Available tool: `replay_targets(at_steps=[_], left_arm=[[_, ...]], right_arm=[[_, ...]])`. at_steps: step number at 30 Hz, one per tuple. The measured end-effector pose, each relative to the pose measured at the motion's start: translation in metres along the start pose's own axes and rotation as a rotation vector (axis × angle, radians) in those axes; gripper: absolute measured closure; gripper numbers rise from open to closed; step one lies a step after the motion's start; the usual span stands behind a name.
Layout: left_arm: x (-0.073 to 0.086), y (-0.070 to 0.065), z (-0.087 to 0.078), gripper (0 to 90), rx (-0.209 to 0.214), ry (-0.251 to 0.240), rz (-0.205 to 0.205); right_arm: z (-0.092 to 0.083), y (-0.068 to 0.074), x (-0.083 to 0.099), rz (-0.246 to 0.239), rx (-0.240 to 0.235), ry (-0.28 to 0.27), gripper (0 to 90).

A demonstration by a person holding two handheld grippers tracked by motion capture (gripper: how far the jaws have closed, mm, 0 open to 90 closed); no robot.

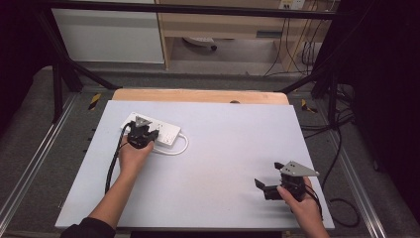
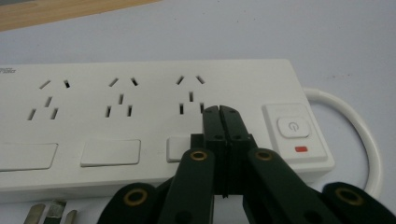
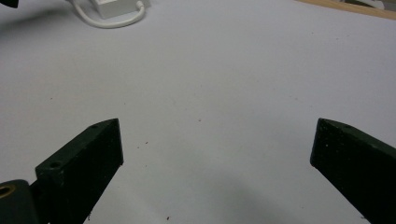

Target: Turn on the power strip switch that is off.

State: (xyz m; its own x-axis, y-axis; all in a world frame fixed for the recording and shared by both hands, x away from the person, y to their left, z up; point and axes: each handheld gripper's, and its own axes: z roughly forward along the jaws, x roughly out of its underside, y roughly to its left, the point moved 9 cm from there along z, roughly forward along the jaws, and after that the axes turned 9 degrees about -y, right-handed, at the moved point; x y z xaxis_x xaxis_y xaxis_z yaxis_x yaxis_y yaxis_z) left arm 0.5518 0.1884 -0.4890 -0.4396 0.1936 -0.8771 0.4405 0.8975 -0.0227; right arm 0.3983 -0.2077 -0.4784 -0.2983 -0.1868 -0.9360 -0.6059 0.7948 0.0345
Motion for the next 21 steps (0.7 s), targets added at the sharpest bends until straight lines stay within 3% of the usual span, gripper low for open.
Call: replay_targets(at_steps=[21], left_arm=[[-0.01, 0.001, -0.0074, 90.0, 0.009, -0.052, 0.002]], right_arm=[[-0.0014, 0.0001, -0.0014, 0.005, -0.001, -0.006, 2.8]])
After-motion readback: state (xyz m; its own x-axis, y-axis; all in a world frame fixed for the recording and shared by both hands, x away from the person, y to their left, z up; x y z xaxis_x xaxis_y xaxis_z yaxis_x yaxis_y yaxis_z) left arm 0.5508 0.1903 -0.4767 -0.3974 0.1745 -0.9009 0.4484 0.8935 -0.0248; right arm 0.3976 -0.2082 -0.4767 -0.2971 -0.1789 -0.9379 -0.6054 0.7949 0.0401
